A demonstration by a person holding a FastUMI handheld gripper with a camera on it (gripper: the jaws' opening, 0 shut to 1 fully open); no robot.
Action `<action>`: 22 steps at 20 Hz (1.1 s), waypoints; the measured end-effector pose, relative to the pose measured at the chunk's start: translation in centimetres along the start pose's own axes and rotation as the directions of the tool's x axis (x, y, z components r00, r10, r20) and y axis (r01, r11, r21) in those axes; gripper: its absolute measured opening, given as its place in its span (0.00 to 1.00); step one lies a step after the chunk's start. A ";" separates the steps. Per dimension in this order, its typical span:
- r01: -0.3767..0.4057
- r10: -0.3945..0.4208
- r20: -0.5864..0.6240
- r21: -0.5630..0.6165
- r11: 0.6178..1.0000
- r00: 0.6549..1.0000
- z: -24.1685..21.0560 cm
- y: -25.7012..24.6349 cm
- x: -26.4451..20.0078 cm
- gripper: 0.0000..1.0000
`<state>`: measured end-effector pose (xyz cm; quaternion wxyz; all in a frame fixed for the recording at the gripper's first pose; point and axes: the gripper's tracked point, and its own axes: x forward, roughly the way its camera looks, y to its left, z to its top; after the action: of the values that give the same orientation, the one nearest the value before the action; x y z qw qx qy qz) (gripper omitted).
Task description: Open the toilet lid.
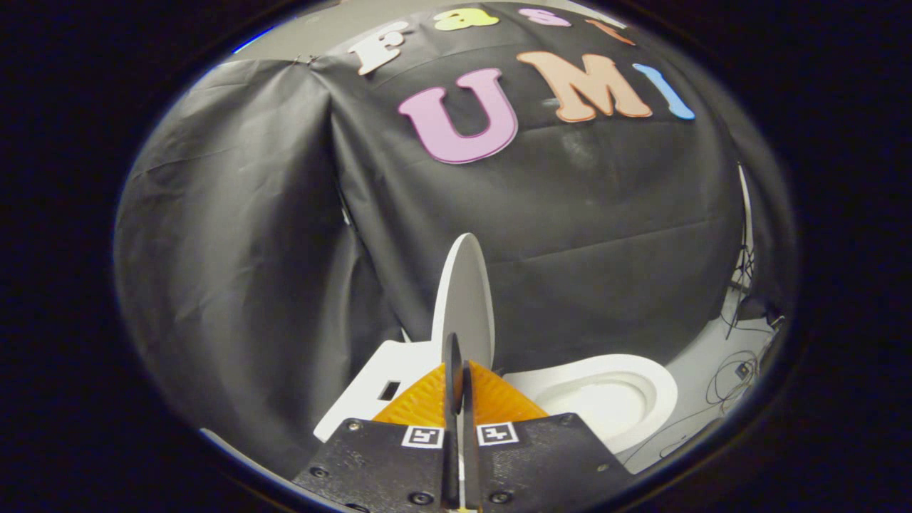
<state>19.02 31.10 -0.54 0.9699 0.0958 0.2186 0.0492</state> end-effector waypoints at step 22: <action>-0.190 0.175 -0.111 -0.150 0.970 0.978 -4.0 11.8 5.0 0.03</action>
<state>21.10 43.93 -3.74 0.9540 0.0350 0.2510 0.1602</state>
